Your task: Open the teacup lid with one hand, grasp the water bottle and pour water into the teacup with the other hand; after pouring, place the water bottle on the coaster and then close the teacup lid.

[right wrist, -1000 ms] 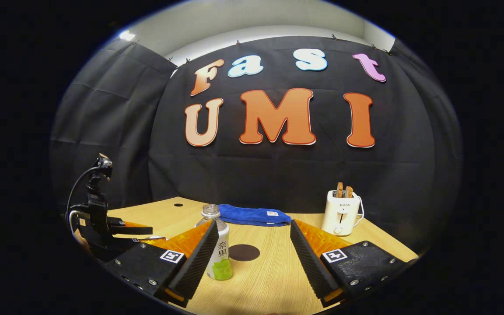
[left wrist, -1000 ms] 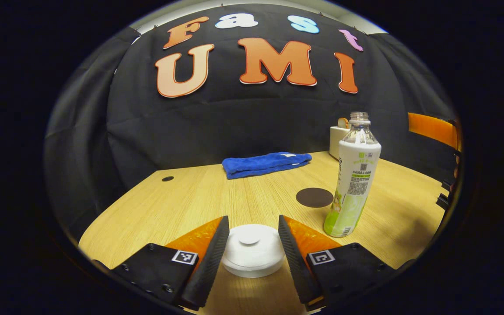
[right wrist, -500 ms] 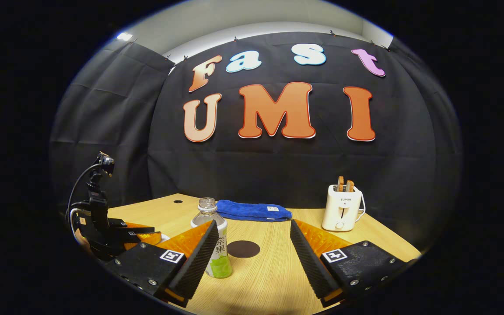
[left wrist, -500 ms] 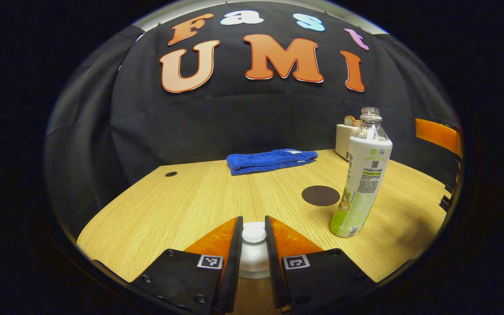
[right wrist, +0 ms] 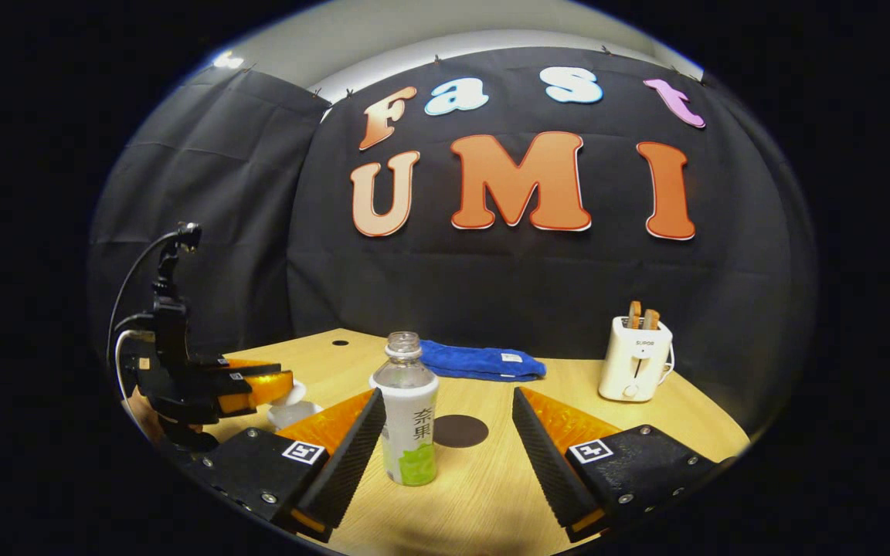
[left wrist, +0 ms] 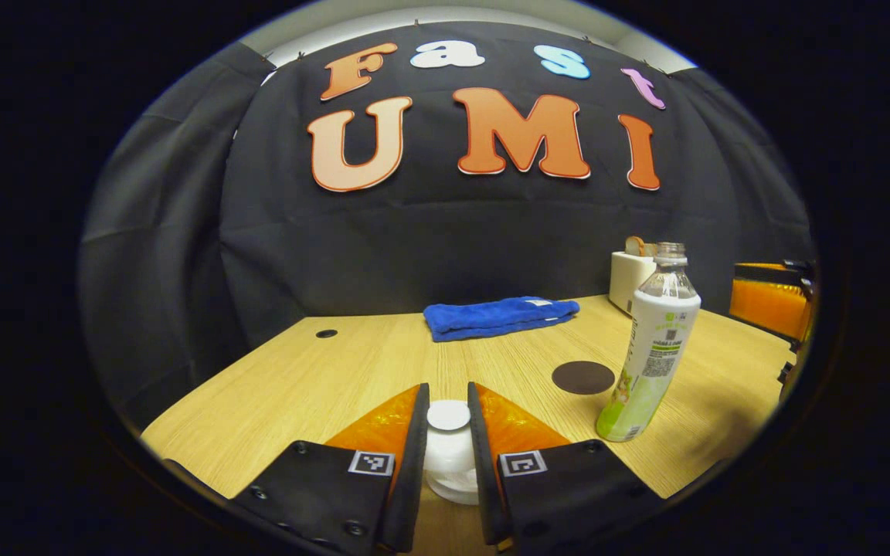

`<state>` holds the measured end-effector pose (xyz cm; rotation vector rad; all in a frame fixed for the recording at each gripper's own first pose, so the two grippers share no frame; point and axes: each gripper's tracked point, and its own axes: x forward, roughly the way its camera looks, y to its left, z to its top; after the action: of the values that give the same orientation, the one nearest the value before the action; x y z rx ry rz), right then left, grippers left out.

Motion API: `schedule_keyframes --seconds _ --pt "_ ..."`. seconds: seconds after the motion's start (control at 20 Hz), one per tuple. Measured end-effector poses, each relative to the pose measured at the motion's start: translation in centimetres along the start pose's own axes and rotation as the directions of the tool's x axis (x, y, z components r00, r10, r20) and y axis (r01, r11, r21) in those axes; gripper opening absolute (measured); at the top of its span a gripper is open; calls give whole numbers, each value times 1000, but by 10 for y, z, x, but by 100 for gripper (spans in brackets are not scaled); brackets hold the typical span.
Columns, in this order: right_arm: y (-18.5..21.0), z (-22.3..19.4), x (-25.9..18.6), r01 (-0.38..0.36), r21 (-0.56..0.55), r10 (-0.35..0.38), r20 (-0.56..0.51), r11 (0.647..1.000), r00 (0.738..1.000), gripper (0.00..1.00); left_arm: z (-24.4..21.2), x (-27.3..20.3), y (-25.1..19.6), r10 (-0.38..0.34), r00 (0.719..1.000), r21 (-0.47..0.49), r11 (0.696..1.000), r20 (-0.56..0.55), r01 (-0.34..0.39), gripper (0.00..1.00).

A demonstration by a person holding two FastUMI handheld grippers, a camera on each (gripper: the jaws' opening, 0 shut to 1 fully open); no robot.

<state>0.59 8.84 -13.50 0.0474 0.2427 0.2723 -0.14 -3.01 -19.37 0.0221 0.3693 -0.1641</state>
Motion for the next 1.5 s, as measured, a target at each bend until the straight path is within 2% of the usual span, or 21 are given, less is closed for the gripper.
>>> schedule_keyframes --seconds 0.4,0.5,0.55,0.7,0.85,0.9,1.0,1.1,1.2,1.3,1.5 --pt "24 -49 39 -40 9 41 -130 999 991 99 4 -14 45 84 996 -19 996 29 -84 35" --pt "27 -61 47 -38 7 38 -162 999 986 94 2 -18 54 99 995 -25 995 31 -99 35" --pt "30 -68 50 -40 7 40 -181 999 983 88 1 -20 59 106 994 -26 994 33 -105 36" --pt "37 -79 56 -39 13 41 -215 999 976 82 -3 -22 68 121 992 -27 992 31 -120 36" --pt "39 -80 60 -26 20 30 -222 999 975 63 -6 -26 74 125 992 -35 992 31 -124 36" --pt "41 -82 62 -30 15 33 -227 999 973 65 -7 -26 76 125 992 -39 992 30 -124 35" --pt "42 -78 63 -34 -35 25 -230 999 973 60 -8 -27 82 128 991 -51 991 29 -127 35" --pt "39 -71 64 -19 -112 -6 -216 994 976 64 -8 -30 88 138 990 -55 989 28 -136 35" --pt "36 -64 67 -7 -200 -34 -202 980 979 63 -8 -30 94 142 989 -60 988 27 -140 35" --pt "33 -57 68 4 -310 -64 -186 951 981 64 -9 -31 98 150 988 -61 987 26 -148 34" --pt "25 -46 74 32 -543 -134 -149 839 980 63 -12 -36 105 158 987 -59 986 25 -156 36"
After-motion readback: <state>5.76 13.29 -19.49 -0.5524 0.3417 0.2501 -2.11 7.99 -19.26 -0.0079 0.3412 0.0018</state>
